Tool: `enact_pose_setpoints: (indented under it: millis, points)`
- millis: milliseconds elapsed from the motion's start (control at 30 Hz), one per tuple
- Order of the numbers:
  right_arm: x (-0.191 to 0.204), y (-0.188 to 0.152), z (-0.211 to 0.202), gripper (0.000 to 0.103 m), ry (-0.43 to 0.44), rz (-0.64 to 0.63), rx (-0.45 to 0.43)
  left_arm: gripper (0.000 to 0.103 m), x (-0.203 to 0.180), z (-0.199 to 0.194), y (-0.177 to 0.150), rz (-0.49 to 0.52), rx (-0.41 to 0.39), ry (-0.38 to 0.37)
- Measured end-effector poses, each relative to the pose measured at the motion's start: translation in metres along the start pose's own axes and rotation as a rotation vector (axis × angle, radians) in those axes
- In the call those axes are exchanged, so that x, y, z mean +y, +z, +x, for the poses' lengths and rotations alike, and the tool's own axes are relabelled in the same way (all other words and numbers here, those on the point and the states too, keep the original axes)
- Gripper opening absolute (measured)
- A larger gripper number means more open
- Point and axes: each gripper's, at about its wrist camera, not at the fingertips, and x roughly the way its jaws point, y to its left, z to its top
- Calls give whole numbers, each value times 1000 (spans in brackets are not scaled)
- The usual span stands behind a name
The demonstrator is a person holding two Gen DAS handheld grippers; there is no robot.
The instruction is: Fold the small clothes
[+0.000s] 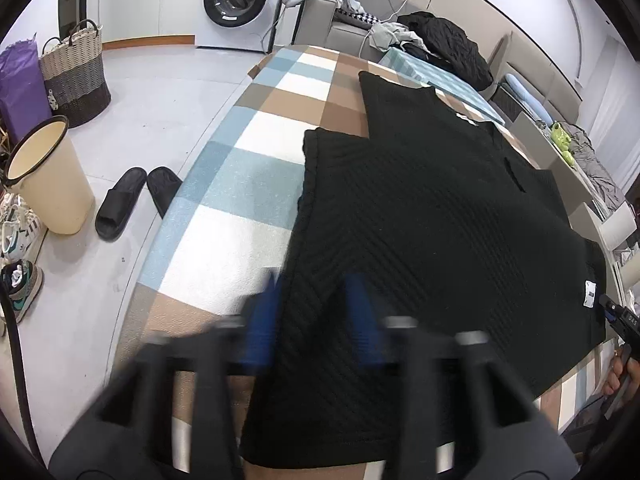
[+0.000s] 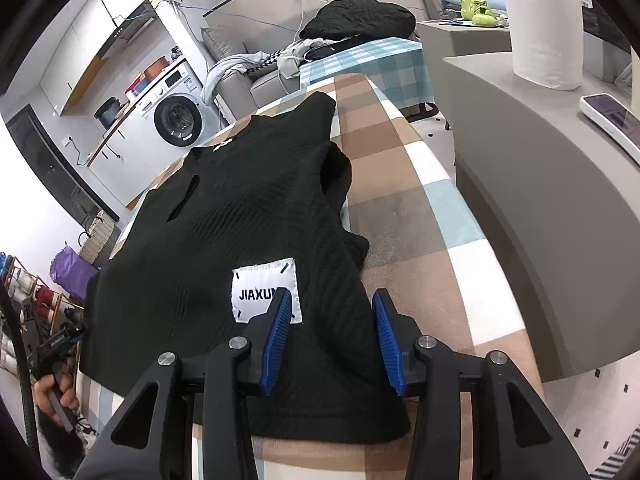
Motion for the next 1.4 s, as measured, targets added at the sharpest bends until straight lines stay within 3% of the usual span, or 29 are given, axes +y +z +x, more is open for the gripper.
enact_pose_setpoints:
  millis: [33, 67, 100, 167, 433, 667, 800, 933, 1067, 1100, 1167, 1233, 1267, 1300, 1400]
  points:
    - [1, 0, 2, 36, -6, -7, -3, 7, -1, 0, 0, 0, -5, -8]
    - [3, -1, 2, 20, -16, -16, -5, 4, -2, -3, 1, -3, -26, -11]
    - [5, 0, 2, 11, -11, -31, -10, 3, -3, -6, 2, -2, -41, -13]
    - [7, -1, -3, 4, 5, -44, -29, 3, -5, -12, 7, -1, -69, -14]
    - [17, 27, -29, 3, 43, -40, -176, 3, -17, -30, 56, 6, -189, -38]
    - [34, 80, -14, 3, 43, 0, -248, 3, -35, -7, 122, 21, -232, -44]
    - [36, 101, 3, 3, 9, 26, -272, 3, -36, 20, 143, 20, -208, -23]
    - [27, 107, 31, 3, -72, 63, -239, 3, -31, 57, 147, 11, -149, 0]
    - [20, 101, 61, 7, -126, 72, -125, 4, -26, 80, 137, -11, -83, 12]
    - [18, 99, 64, 9, -123, 74, -103, 7, -24, 80, 134, -16, -76, 11]
    - [11, 92, 63, 27, -102, 94, -72, 18, -22, 77, 125, -16, -57, -3]
    - [3, 82, 54, 40, -83, 114, -77, 41, -19, 72, 115, -26, -49, -22]
    - [-1, 76, 48, 42, -76, 131, -85, 57, -17, 67, 108, -34, -50, -52]
    - [-6, 68, 42, 43, -63, 149, -80, 62, -17, 66, 104, -34, -52, -75]
    - [-11, 52, 37, 43, -17, 175, -49, 62, -26, 69, 95, 1, -35, -78]
